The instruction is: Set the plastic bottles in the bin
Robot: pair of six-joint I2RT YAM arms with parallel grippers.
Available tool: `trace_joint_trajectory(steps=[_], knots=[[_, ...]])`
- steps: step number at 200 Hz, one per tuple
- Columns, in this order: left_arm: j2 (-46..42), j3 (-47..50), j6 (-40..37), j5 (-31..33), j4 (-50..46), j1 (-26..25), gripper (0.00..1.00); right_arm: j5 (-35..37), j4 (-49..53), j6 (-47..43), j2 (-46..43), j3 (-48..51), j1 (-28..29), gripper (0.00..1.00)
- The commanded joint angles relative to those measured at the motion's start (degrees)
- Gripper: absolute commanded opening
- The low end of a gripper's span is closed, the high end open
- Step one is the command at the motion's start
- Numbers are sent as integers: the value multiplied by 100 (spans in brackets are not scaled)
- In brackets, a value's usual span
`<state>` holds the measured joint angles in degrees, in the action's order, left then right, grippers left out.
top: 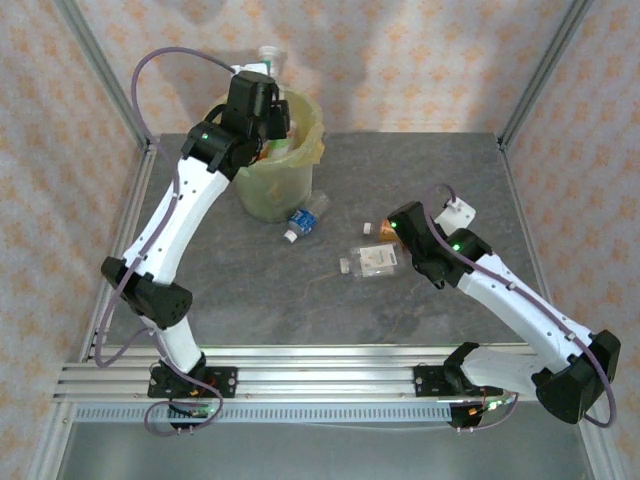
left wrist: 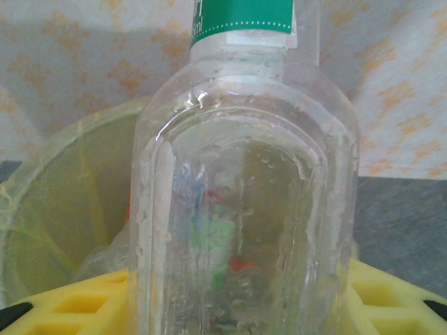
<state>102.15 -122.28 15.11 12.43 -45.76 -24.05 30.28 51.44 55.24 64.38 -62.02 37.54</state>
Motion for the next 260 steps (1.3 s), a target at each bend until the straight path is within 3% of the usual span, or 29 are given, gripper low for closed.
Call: trace_joint_trajectory(steps=[1, 93, 183, 260], knots=[[217, -245, 114, -277, -483, 191, 41, 55, 59, -66, 57, -43, -36, 99], [872, -602, 211, -631, -741, 375, 49, 30, 74, -55, 123, -55, -36, 99], [887, -677, 194, -430, -831, 375, 77, 27, 59, -49, 131, -29, -36, 99], [763, -627, 176, -484, -737, 375, 79, -43, 32, -84, 177, -30, -36, 99]])
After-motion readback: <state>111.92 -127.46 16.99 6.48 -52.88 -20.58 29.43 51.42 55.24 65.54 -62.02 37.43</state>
